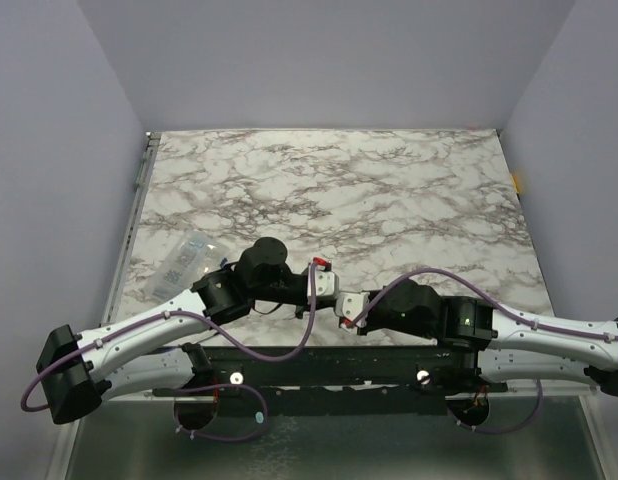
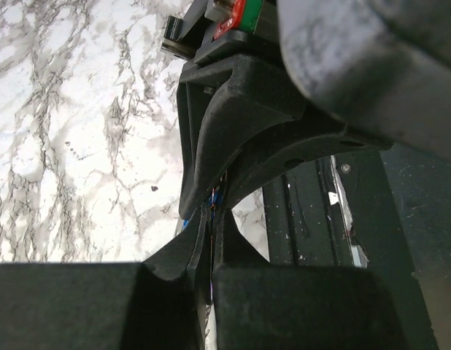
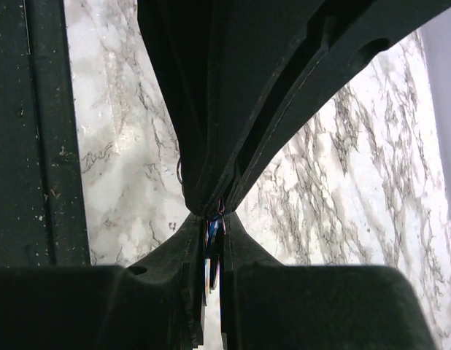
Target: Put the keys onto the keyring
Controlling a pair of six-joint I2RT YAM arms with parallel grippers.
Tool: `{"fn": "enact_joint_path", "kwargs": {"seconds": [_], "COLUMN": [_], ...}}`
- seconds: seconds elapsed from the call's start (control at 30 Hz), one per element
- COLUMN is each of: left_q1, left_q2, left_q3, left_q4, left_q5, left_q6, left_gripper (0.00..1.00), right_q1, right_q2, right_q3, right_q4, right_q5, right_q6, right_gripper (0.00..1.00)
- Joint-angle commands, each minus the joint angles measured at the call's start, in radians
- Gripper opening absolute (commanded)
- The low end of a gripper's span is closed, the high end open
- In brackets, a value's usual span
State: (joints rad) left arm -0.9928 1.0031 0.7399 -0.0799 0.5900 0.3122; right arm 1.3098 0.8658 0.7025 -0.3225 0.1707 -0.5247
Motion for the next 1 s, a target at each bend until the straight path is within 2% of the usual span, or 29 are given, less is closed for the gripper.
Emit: {"fn": "enact_joint_path", "kwargs": {"seconds": [0.0,0.27,0.6,0.97], "left_q1": [-0.004,-0.004,-0.004,0.007], "left_q2": [-0.008,-0.111,-0.17,-0.242], "left_q3": [-0.014,-0.107,-0.168,-0.253], "left_q4": [0.03,0.253,0.391,0.568], "left_q5": [-0.012,-0.056,-0.152,-0.161], "left_q6": [0.011,-0.081,-0.114,-0.181], "left_gripper": [0.0,0.0,0.0,0.0], "right_q1": [0.008,0.007,0.008,0.008], "right_q2": [-0.009,-0.055,-0.072,-0.092], "right_q3": [0.025,0.003,-0.018,-0.071], "right_q4": [0.038,0.15,0.341,0.515], "right_q5": [0.011,0.048,0.094,0.108], "right_q6": [0.003,0.017,-0.034,-0.038], "right_gripper": [0.01,0.01,0.01,0.01]}}
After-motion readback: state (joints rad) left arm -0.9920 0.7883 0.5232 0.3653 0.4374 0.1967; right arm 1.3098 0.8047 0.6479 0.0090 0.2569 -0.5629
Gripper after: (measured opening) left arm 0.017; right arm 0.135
